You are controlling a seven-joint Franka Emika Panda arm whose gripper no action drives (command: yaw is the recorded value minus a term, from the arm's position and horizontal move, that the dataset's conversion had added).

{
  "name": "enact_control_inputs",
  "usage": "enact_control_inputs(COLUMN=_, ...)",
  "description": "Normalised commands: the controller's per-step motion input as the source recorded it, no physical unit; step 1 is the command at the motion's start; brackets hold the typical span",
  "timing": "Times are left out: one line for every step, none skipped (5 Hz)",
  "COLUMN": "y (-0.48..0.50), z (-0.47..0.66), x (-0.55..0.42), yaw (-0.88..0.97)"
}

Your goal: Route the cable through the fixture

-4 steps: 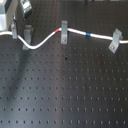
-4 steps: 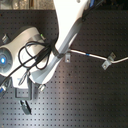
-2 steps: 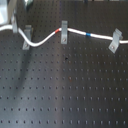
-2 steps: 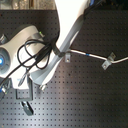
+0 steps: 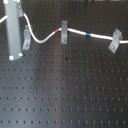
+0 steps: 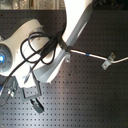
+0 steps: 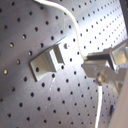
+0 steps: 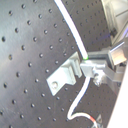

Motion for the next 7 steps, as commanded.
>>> enact_control_inputs(y=-0.013, z=0.07, x=0.166, yaw=-0.87)
enact_control_inputs(y=-0.005, z=0.15, x=0.114, yaw=-0.9)
enact_control_inputs(y=-0.008, z=0.28, x=0.024, yaw=-0.95)
enact_control_inputs(y=-0.028, z=0.22, x=-0.036, yaw=-0.93)
enact_control_inputs(y=-0.399, z=-0.12, x=0.11, yaw=-0.58)
enact_control_inputs(y=-0.373, z=-0.01, x=0.094, yaw=-0.63)
enact_control_inputs(y=-0.004, z=0.13, x=0.0, yaw=-0.85)
